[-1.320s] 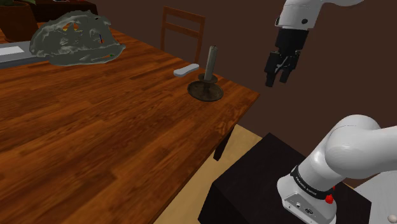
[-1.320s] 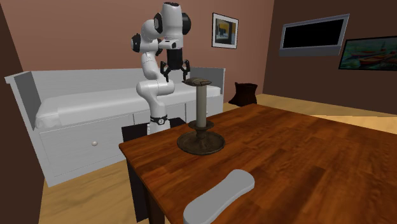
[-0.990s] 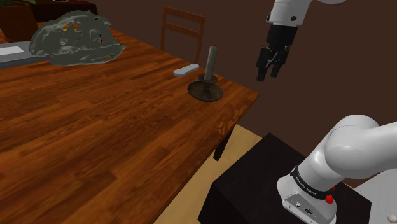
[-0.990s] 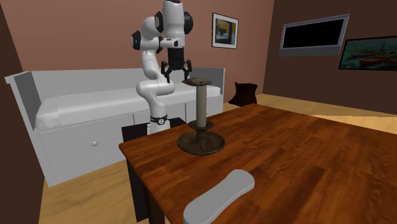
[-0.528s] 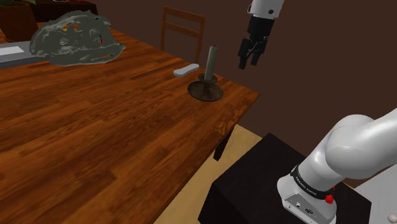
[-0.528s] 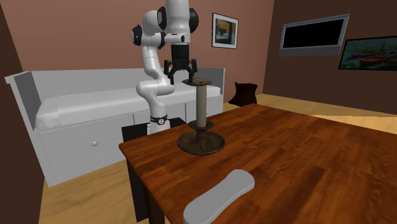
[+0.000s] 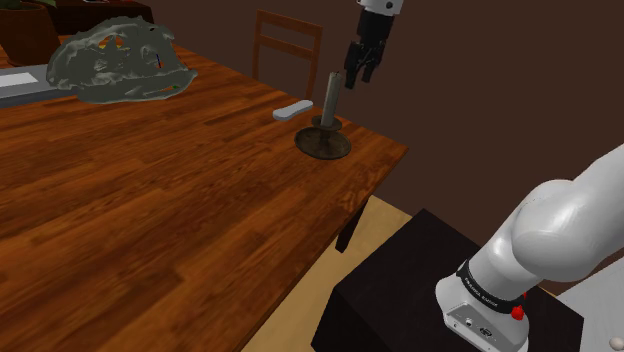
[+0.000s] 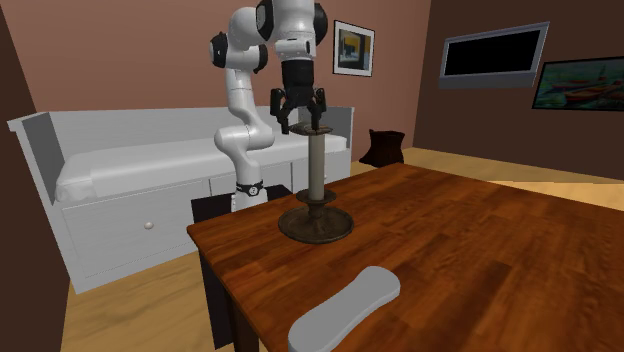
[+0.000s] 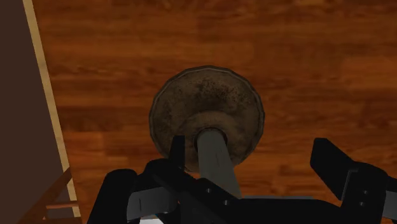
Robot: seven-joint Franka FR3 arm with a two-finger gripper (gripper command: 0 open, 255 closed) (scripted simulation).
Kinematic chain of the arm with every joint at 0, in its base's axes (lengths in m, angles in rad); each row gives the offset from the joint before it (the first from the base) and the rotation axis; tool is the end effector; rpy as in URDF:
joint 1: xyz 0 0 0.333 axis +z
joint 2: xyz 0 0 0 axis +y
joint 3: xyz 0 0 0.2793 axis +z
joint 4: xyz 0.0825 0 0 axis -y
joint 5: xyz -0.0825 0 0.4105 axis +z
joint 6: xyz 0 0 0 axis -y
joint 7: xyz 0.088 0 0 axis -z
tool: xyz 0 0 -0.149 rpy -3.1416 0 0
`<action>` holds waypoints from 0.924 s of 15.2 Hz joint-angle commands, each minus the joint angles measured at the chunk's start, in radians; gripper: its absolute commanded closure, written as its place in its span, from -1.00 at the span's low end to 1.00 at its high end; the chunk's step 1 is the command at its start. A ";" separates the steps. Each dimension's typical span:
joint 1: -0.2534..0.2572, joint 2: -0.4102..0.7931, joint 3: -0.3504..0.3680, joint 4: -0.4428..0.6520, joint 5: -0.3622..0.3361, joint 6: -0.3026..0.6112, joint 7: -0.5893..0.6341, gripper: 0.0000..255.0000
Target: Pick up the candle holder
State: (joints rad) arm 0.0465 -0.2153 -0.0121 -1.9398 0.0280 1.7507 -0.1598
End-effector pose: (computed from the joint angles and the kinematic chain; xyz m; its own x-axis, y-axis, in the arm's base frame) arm 0.5307 0.0217 0.4956 0.9817 0.1882 0.0306 0.1890 -0.9816 -0.0257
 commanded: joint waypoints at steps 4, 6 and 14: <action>0.007 0.150 -0.001 0.180 -0.004 0.028 -0.069 -1.00; 0.009 0.196 0.001 0.240 -0.005 0.030 -0.087 -1.00; 0.009 0.190 0.001 0.130 -0.004 0.133 -0.090 -1.00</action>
State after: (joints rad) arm 0.0556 -0.0288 -0.0110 -1.8031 0.0238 1.8740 -0.2490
